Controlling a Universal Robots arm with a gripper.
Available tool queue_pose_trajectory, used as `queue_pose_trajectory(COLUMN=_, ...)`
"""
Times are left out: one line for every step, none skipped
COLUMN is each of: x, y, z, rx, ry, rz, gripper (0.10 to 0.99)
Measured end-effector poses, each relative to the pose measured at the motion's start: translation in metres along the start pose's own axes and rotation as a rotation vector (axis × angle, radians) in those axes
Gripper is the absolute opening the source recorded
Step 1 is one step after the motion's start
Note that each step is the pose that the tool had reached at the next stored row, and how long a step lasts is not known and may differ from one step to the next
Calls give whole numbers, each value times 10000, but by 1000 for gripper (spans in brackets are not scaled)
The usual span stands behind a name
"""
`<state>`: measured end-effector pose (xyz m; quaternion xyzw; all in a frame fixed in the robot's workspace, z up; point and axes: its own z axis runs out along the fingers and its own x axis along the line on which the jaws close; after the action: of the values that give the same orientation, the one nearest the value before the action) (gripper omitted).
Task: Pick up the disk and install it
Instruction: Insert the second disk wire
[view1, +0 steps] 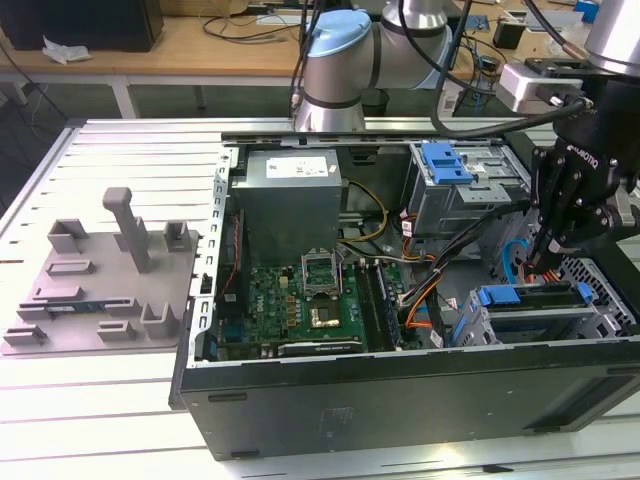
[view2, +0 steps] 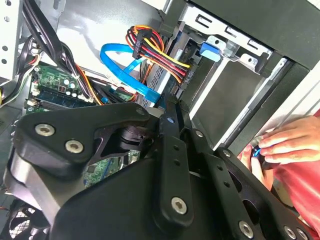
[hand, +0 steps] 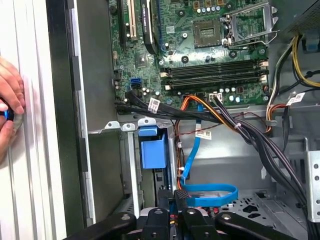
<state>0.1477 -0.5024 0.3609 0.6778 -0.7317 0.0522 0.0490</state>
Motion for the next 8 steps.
queue_pose_trajectory(x=10, y=1, z=2, rx=9, ry=-36, rz=1, gripper=161)
queue_pose_trajectory(x=29, y=3, z=4, rx=25, ry=-97, rz=5, gripper=161)
queue_pose_trajectory(x=44, y=4, z=6, rx=37, ry=-143, rz=6, gripper=161)
queue_pose_trajectory(x=53, y=6, z=8, rx=44, ry=-172, rz=8, gripper=161)
queue_pose_trajectory(x=69, y=11, z=13, rx=57, ry=-215, rz=10, gripper=161)
queue_pose_trajectory(x=79, y=13, z=15, rx=63, ry=-240, rz=12, gripper=161)
queue_pose_trajectory(x=88, y=16, z=18, rx=68, ry=-266, rz=13, gripper=161)
queue_pose_trajectory(x=99, y=18, z=21, rx=72, ry=-295, rz=14, gripper=161)
